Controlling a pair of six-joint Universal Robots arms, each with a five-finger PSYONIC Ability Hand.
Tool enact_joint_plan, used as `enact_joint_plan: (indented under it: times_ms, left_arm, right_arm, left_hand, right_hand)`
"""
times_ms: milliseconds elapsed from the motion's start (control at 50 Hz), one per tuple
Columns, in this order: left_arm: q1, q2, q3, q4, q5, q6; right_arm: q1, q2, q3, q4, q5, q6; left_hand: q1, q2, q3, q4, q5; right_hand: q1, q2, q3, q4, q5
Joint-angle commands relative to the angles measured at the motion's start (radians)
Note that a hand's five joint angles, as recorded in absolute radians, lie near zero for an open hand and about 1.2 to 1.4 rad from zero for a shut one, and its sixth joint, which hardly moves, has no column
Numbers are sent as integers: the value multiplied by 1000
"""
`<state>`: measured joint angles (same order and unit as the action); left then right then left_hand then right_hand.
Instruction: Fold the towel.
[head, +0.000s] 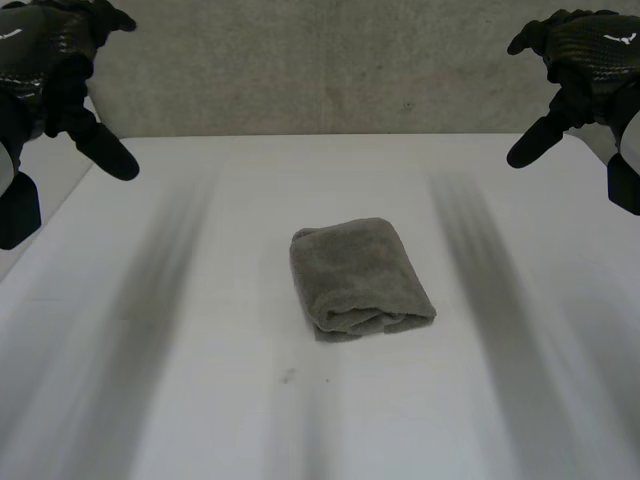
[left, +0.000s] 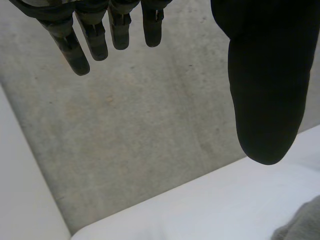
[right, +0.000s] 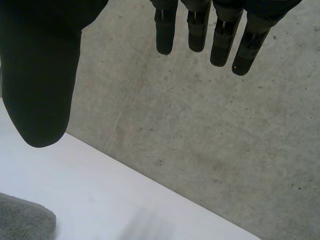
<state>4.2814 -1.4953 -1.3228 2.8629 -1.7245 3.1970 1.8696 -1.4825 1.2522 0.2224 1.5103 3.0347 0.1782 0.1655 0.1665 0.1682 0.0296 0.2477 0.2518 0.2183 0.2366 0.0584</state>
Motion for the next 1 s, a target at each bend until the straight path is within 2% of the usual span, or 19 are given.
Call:
enact_joint_plan:
  times_ms: [20,140,640,1000]
  left_arm:
    - [-11,-6,2,-4,45,-3]
    - [-15,0,8,-1,46,-2]
    - [-17,26,-12,9,43,0]
    - [-23,66,-41,62,42,1]
  right_arm:
    - [-1,-35,18,3,-7,-4]
    - [-3,-71,21,-2,-5,-2]
    - [13,-70,46,-2,-7,-4]
    - [16,-98,75,-2,5,-7]
  left_hand:
    - [-3,10,9,7,-29]
    - [-3,10,9,7,-29]
    - [-3,10,9,7,-29]
    - [-3,10,9,7,-29]
  right_hand:
    - [-73,-77,-44,-62,-58]
    - [-73,-77,-44,-62,-58]
    - [-73,-77,-44,-62,-58]
    - [-73,-77,-44,-62,-58]
